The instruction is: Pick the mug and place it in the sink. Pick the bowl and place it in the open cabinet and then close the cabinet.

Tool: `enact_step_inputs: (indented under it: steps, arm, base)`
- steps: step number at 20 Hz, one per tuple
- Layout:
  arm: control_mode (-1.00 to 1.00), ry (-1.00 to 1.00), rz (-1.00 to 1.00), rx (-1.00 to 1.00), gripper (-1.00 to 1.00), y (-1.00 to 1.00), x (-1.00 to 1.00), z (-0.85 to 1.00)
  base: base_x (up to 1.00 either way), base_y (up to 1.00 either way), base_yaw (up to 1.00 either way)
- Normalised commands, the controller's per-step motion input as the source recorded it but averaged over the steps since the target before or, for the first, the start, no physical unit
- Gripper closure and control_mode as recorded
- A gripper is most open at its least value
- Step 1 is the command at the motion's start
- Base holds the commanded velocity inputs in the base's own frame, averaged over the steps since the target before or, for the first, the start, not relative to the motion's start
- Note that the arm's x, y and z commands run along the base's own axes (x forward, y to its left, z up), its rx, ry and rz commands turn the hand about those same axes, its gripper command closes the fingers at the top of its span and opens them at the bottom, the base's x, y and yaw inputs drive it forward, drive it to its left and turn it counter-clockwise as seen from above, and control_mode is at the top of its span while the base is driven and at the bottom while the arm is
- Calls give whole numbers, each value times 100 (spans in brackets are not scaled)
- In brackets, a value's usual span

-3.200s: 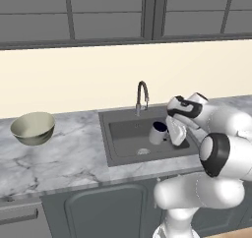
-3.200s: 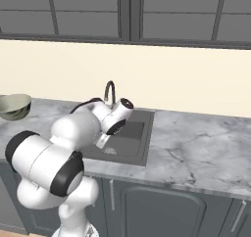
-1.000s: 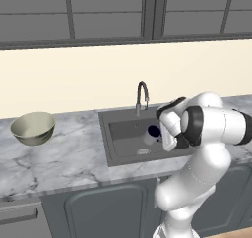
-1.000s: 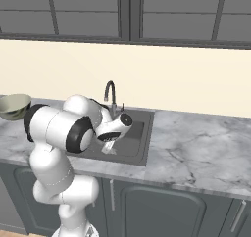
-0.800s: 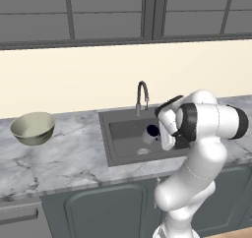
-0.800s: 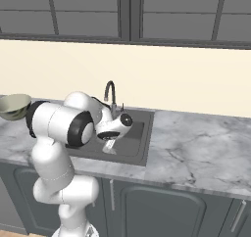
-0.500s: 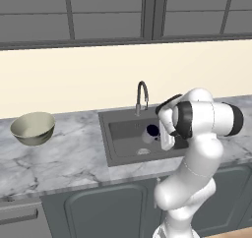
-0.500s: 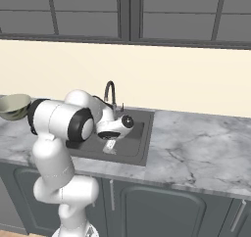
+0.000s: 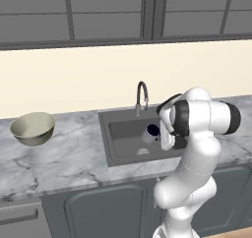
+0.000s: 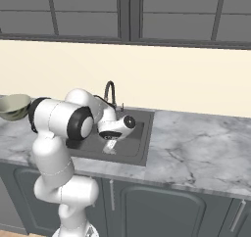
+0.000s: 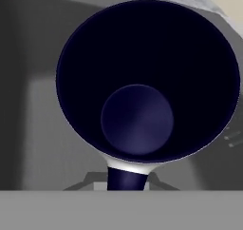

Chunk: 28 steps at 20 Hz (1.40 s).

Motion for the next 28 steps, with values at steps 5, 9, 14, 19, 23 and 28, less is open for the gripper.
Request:
enact_step_inputs:
  steps: [5,9,14,19,23,28]
  arm:
    - [-100,-27,-1,-1,100,0,-1,-5]
    - [-100,-20,-10,0,100,2,0,16]
    - [-100,-11,-12,0,100,16,0,-7]
    - [-100,1,-16,0,100,25,0,-14]
    - [-100,21,-25,1,100,29,0,-1]
    - [-100,27,-24,7,100,5,-12,2]
  base:
    - [0,0,0]
    - [0,0,0]
    - [0,0,0]
    - [0,0,0]
    - [0,0,0]
    - [0,0,0]
